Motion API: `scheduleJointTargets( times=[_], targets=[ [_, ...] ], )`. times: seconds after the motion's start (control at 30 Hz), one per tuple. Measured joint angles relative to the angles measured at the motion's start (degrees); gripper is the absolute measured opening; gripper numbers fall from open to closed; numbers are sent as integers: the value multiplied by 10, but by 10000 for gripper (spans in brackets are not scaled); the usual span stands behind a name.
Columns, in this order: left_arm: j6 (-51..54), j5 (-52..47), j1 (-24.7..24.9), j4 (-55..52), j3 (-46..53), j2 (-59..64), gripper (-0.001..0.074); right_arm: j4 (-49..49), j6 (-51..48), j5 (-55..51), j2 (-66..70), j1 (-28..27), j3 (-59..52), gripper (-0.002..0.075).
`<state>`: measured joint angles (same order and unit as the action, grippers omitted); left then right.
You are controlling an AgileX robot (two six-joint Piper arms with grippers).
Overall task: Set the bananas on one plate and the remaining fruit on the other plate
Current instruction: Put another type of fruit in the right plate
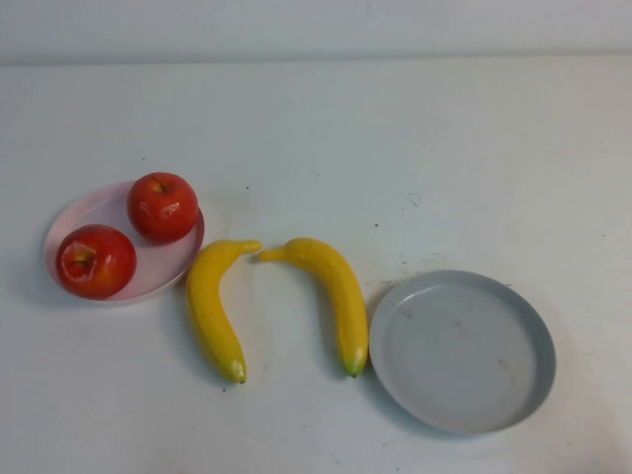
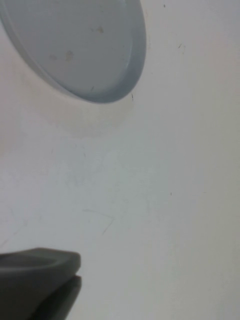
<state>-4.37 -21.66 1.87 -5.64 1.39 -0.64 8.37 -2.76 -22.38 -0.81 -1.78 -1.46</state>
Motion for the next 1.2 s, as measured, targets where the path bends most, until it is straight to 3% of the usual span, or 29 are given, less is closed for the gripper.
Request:
scheduleJointTargets(
  times=[0.2, 0.47, 0.63, 0.87, 1.2],
  targets=[
    [1, 0, 0, -1, 0, 0, 0, 26, 0, 23, 0, 0, 0, -17],
    [1, 0, 0, -1, 0, 0, 0, 292, 0, 149, 0, 0, 0, -17],
    [1, 0, 0, -1, 0, 0, 0, 349, 0, 164, 0, 0, 0, -17],
    [1, 0, 0, -1, 0, 0, 0, 346, 0, 17, 37, 0, 102, -17],
    [1, 0, 0, -1, 0, 0, 0, 262, -67, -210, 299, 0, 315, -17]
  ],
)
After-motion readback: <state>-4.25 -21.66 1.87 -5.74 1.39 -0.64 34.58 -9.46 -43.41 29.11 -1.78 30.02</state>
